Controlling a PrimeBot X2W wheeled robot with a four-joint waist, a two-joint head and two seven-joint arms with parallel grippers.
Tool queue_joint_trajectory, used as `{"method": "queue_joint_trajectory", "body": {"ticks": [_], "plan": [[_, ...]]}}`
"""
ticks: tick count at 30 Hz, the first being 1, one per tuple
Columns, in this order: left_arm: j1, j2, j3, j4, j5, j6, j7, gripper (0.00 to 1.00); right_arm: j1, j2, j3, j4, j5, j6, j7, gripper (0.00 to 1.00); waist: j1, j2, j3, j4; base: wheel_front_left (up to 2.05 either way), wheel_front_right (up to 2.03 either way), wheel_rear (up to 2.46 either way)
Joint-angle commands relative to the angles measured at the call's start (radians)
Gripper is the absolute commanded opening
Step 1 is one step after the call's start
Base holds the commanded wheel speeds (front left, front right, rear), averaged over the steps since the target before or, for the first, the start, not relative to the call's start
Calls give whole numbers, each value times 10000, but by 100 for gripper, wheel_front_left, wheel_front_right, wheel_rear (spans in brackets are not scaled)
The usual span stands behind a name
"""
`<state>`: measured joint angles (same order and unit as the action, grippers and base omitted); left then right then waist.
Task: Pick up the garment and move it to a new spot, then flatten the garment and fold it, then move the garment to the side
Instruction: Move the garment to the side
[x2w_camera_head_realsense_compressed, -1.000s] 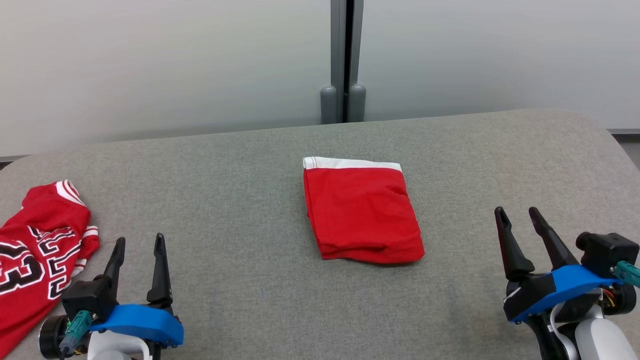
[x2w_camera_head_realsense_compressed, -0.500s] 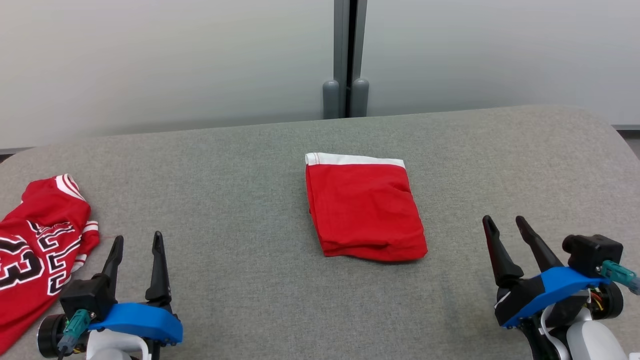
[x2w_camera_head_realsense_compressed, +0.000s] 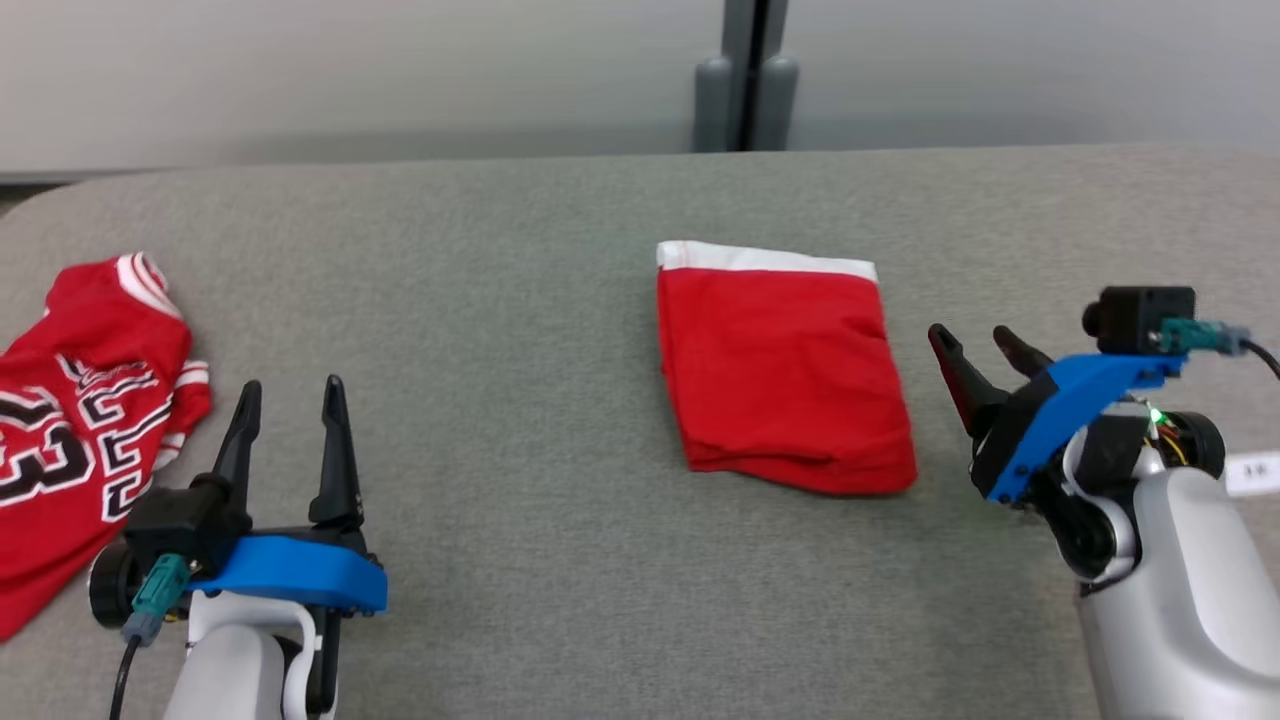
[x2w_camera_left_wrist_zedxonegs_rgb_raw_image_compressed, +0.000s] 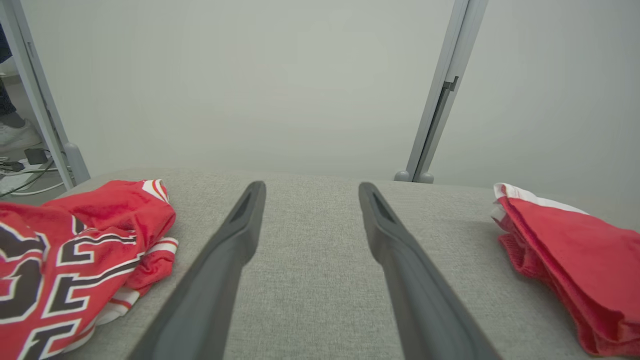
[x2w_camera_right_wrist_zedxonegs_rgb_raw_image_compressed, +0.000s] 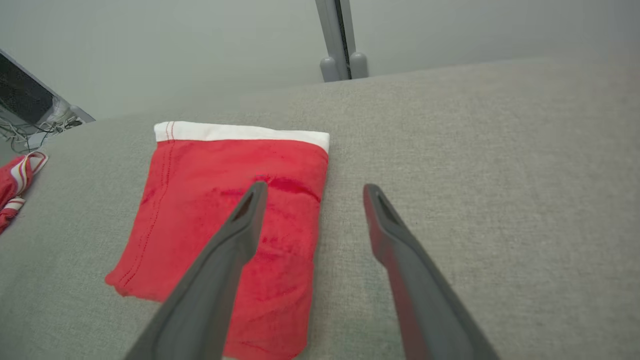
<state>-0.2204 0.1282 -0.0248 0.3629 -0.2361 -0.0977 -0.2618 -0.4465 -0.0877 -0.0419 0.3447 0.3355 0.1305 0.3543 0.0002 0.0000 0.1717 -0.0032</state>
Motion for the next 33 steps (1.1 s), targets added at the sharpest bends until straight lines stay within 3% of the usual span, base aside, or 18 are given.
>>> {"method": "queue_joint_trajectory", "body": {"ticks": [1,6,16,17,18,19,20,25,29,33], "plan": [[-240,-2,-76,-79,28,-37,-47,100,-297,74,-142,388,-195,5,366,100,-2,0,389,411,0,0,0],[-468,-122,-238,-182,120,-110,-47,100,-1230,243,-664,1895,-681,5,1310,100,-2,0,685,890,0,0,0],[-406,-200,-221,-100,224,-178,-47,100,-1933,371,-1096,4328,-1622,4,1434,100,-2,0,730,1181,0,0,0],[-368,-211,-222,-90,236,-185,-47,100,-1974,378,-926,4543,-1457,4,1481,94,-2,0,711,1151,0,0,0],[-337,-221,-221,-89,244,-191,-47,100,-2031,390,-731,4661,-1405,5,1414,31,-2,0,694,1102,0,0,0],[-318,-227,-205,-83,251,-197,-47,100,-2095,417,-426,4732,-1352,7,1376,9,-2,0,679,1032,0,0,0],[-314,-224,-196,-82,257,-202,-47,100,-2148,414,-232,4797,-1326,8,1371,0,-2,0,663,958,0,0,0],[-333,-108,-90,-227,256,-236,-47,100,-2652,76,1317,4355,-1467,4,1062,0,-2,0,681,286,0,0,0],[-315,88,142,-565,246,-161,-45,100,-3089,-679,3106,3753,-1137,4,1237,0,-2,0,834,-584,0,0,0],[-381,226,289,-1012,283,-119,-47,100,-3558,-1866,4566,2987,-603,2,1417,0,-2,0,1195,-1501,0,0,0]]}}
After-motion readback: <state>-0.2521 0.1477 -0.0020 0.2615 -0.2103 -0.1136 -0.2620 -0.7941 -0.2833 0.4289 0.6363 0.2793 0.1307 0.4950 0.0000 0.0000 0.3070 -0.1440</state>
